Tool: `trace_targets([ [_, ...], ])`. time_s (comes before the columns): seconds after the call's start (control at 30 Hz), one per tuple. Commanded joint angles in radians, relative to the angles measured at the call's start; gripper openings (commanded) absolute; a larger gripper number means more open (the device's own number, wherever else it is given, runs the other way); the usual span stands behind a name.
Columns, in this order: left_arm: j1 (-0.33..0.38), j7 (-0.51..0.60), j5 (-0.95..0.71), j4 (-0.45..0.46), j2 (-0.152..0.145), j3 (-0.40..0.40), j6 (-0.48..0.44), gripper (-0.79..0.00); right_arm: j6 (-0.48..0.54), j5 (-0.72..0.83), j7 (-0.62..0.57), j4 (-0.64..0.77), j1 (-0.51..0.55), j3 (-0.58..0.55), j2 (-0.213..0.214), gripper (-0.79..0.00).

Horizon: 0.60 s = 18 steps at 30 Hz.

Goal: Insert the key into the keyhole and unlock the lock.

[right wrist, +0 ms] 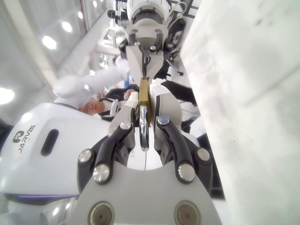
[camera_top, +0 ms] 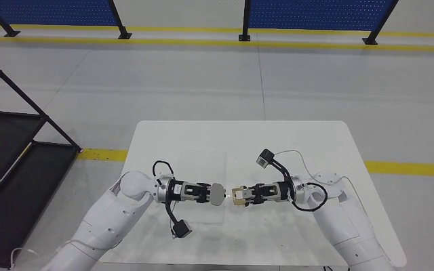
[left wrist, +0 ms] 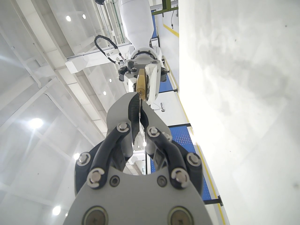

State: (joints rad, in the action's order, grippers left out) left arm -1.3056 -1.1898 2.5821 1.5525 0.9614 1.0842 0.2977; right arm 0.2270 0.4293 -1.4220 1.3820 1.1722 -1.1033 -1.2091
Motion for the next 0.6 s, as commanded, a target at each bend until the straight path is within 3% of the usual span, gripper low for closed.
trace_targets([
  [0.0, 0.001, 0.0, -0.002, -0.001, 0.0, -0.003, 0.0, -0.785, -0.001, 0.003, 0.002, 0.0, 0.0, 0.002, 0.002, -0.785],
  [0.57, 0.016, 0.012, -0.002, -0.015, 0.003, -0.028, 0.008, -0.785, -0.003, 0.011, 0.017, 0.007, -0.004, 0.024, 0.013, -0.785],
])
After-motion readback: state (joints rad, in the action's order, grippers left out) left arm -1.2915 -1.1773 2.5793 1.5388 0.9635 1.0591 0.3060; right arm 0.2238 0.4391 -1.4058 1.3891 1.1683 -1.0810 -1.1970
